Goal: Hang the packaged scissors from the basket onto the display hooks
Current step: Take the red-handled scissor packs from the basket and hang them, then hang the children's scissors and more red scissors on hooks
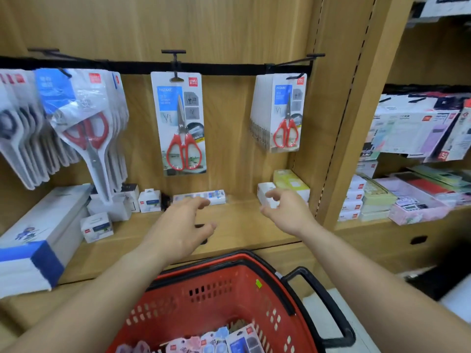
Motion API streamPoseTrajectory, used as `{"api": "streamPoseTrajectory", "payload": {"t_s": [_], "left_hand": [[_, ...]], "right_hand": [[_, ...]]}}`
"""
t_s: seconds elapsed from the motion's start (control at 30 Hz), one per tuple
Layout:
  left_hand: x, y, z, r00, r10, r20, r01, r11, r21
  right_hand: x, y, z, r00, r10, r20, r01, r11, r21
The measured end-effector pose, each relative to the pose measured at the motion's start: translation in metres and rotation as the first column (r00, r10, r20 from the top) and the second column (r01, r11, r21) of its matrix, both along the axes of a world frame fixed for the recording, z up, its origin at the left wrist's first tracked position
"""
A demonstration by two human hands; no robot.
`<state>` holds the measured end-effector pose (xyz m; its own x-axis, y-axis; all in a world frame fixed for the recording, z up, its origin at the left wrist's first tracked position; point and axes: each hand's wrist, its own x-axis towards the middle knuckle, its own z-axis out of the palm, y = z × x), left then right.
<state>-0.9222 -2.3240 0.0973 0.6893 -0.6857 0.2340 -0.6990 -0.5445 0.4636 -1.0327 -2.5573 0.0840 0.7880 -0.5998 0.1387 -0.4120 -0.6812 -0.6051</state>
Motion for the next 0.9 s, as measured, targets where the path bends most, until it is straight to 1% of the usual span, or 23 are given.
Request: {"api": "streamPoseTrajectory", "payload": {"t_s": [0.1,0.17,0.27,0.37,0.47,0.6,0.67,0.8,0.9], "left_hand": [[-0.016,0.031,-0.036,0.999,-0.009,-0.045,0.012,0.997,0.079],[-0.027,0.055,-0.065,0.997,0.005,-0.077,0.007,0.987,0.158],[-0.042,0.087,-0.111,0.985,0.029,-0.172,0.016,0.967,0.253],[-0.049,0.112,-0.152,0.968,0.066,-0.244,0.023,0.938,0.347],[-0.048,0.125,-0.182,0.950,0.108,-0.294,0.021,0.915,0.404],[-0.041,0.123,-0.217,0.920,0.146,-0.364,0.027,0.903,0.430],[-0.035,0.114,-0.233,0.913,0.139,-0.383,0.044,0.901,0.432],[-0.027,0.087,-0.261,0.882,0.148,-0.447,0.047,0.917,0.396],[-0.028,0.074,-0.288,0.856,0.191,-0.481,0.013,0.921,0.390]], "right_hand": [[-0.013,0.035,-0.034,0.989,0.095,-0.117,-0.098,0.995,-0.015],[-0.019,0.058,-0.059,0.967,0.162,-0.195,-0.166,0.986,-0.004],[-0.023,0.085,-0.103,0.916,0.266,-0.301,-0.257,0.964,0.067],[-0.021,0.100,-0.144,0.852,0.317,-0.416,-0.287,0.948,0.135],[-0.016,0.106,-0.178,0.810,0.311,-0.497,-0.237,0.949,0.209],[-0.007,0.109,-0.221,0.829,0.234,-0.508,-0.090,0.952,0.292],[-0.010,0.110,-0.245,0.820,0.188,-0.541,-0.027,0.956,0.292],[-0.025,0.109,-0.281,0.780,0.074,-0.622,0.098,0.966,0.239],[-0.022,0.104,-0.296,0.793,0.012,-0.609,0.164,0.958,0.234]]}}
